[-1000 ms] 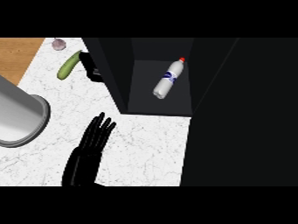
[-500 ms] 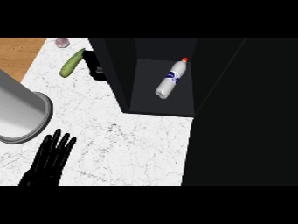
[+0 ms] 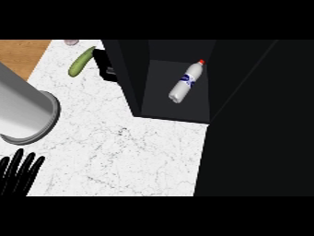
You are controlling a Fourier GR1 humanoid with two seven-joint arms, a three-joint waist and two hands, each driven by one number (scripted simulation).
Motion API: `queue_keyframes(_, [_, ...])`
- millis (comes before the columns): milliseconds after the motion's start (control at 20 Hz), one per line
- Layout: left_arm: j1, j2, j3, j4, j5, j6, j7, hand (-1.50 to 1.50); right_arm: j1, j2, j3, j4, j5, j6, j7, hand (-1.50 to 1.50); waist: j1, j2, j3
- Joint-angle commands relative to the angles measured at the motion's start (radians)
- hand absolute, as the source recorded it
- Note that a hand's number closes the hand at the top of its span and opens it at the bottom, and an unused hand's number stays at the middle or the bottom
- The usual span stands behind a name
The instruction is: Pick up the bottled water, place it into the cabinet and close the cabinet
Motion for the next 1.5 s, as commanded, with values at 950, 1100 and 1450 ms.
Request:
queue_keyframes(950, [-0.002, 0.129, 0.113, 0.016, 0.06, -0.161, -0.006, -1.5, -0.599, 0.218, 0.101, 0.142, -0.117, 0.011, 0.491, 1.5, 0.079, 0.032, -0.007])
queue_keyframes(1100, [0.021, 0.141, 0.121, 0.017, 0.071, -0.175, -0.005, -1.5, -0.636, 0.286, 0.101, 0.198, -0.147, -0.016, 0.54, 1.5, 0.089, 0.028, -0.006])
queue_keyframes(1450, [0.013, 0.158, 0.149, 0.018, 0.089, -0.191, 0.005, -1.5, -0.723, 0.406, 0.039, 0.326, -0.296, -0.026, 0.61, 1.5, 0.085, 0.038, -0.001])
